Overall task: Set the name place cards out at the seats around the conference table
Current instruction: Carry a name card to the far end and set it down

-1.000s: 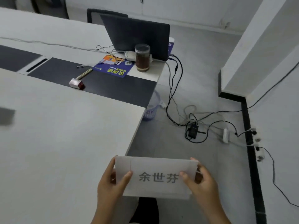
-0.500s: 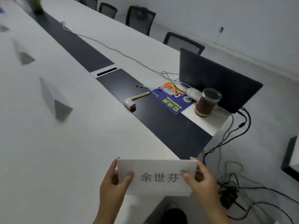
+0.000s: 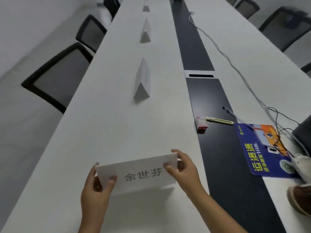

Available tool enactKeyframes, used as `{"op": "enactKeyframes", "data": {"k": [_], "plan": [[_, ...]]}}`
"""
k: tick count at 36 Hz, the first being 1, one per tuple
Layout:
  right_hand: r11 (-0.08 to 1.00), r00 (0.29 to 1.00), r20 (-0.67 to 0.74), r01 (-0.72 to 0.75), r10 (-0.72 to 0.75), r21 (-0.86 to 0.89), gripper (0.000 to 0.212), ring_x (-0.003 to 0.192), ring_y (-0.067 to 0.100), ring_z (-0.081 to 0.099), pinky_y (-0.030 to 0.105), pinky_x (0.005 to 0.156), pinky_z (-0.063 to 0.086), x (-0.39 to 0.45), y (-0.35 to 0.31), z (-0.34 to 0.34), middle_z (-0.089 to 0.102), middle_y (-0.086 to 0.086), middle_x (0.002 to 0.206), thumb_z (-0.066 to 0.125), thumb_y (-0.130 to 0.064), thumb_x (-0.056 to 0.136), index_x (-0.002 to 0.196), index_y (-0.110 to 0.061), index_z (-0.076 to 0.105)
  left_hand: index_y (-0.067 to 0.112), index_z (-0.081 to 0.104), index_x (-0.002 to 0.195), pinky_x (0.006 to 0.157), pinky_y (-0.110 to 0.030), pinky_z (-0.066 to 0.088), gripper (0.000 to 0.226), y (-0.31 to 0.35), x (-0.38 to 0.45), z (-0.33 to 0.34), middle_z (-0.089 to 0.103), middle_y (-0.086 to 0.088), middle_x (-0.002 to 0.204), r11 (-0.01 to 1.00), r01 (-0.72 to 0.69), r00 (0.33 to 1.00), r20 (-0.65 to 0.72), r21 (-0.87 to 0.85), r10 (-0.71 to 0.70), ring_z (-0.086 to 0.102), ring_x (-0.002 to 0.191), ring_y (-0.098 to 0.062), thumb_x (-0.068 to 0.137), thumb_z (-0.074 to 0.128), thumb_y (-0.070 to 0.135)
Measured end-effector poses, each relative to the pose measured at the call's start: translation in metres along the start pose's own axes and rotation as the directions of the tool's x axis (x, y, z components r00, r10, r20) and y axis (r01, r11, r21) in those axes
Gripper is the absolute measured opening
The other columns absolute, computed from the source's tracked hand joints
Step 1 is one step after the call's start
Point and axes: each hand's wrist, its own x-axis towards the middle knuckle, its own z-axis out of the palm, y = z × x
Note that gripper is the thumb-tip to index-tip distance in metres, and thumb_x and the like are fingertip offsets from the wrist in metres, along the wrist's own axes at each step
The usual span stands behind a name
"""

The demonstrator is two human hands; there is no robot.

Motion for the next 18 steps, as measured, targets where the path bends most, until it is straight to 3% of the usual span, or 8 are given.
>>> {"op": "enactKeyframes", "data": {"k": [3, 10, 11, 14, 16, 18], "plan": [[0.998, 0.996, 0.079, 0.050, -0.046, -0.043, 0.042, 0.097, 0.021, 0.059, 0.036, 0.084, 0.054, 0.011, -0.002, 0.019, 0.055, -0.004, 0.107, 0.071, -0.022, 0.075, 0.098, -0.047, 0.047, 0.021, 0.037, 0.134, 0.088, -0.036, 0.043, 0.063, -0.005, -0.003, -0.015, 0.057, -0.010, 0.107, 0.999, 0.032, 0.998, -0.060, -0.006, -0.032, 0.054, 0.099, -0.025, 0.079, 0.064, 0.007], [0.986, 0.986, 0.141, 0.108, -0.090, -0.126, 0.041, 0.099, 0.015, 0.057, 0.024, 0.085, 0.049, 0.014, -0.007, 0.051, 0.053, -0.015, 0.103, 0.069, -0.033, 0.070, 0.103, -0.045, 0.049, 0.022, 0.030, 0.135, 0.087, -0.035, 0.041, 0.058, -0.011, 0.003, -0.038, 0.051, -0.006, 0.115, 0.997, 0.076, 0.994, -0.085, 0.034, -0.073, 0.050, 0.103, -0.021, 0.084, 0.058, 0.016], [0.983, 0.986, 0.139, 0.113, -0.092, -0.146, 0.043, 0.101, 0.011, 0.055, 0.021, 0.087, 0.048, 0.013, -0.007, 0.052, 0.052, -0.016, 0.105, 0.070, -0.031, 0.073, 0.110, -0.039, 0.050, 0.021, 0.032, 0.134, 0.087, -0.037, 0.042, 0.057, -0.012, 0.004, -0.038, 0.050, -0.006, 0.116, 0.996, 0.075, 0.993, -0.097, 0.055, -0.069, 0.049, 0.103, -0.022, 0.084, 0.059, 0.025], [0.953, 0.984, 0.107, 0.165, -0.142, -0.255, 0.050, 0.106, -0.003, 0.042, -0.005, 0.083, 0.030, 0.011, -0.009, 0.051, 0.045, -0.020, 0.113, 0.069, -0.026, 0.076, 0.123, -0.023, 0.052, 0.013, 0.040, 0.129, 0.094, -0.042, 0.041, 0.074, -0.009, 0.003, -0.039, 0.042, -0.006, 0.117, 0.994, 0.036, 0.987, -0.159, 0.103, -0.019, 0.043, 0.109, -0.022, 0.069, 0.055, 0.053], [0.942, 0.983, 0.094, 0.179, -0.158, -0.285, 0.051, 0.113, -0.001, 0.038, -0.009, 0.081, 0.024, 0.008, -0.008, 0.049, 0.044, -0.017, 0.120, 0.068, -0.027, 0.077, 0.124, -0.022, 0.051, 0.009, 0.040, 0.128, 0.101, -0.041, 0.035, 0.056, -0.008, 0.002, -0.037, 0.041, -0.011, 0.127, 0.995, 0.024, 0.987, -0.159, 0.092, -0.009, 0.041, 0.116, -0.023, 0.081, 0.060, 0.033], [0.948, 0.983, 0.093, 0.176, -0.157, -0.264, 0.050, 0.117, 0.003, 0.040, -0.003, 0.086, 0.027, 0.005, -0.007, 0.050, 0.049, -0.013, 0.123, 0.067, -0.029, 0.077, 0.124, -0.024, 0.051, 0.010, 0.038, 0.128, 0.106, -0.040, 0.031, 0.046, -0.009, -0.001, -0.038, 0.041, -0.013, 0.135, 0.996, 0.000, 0.990, -0.138, 0.089, 0.012, 0.039, 0.126, -0.027, 0.086, 0.055, 0.016]]}}
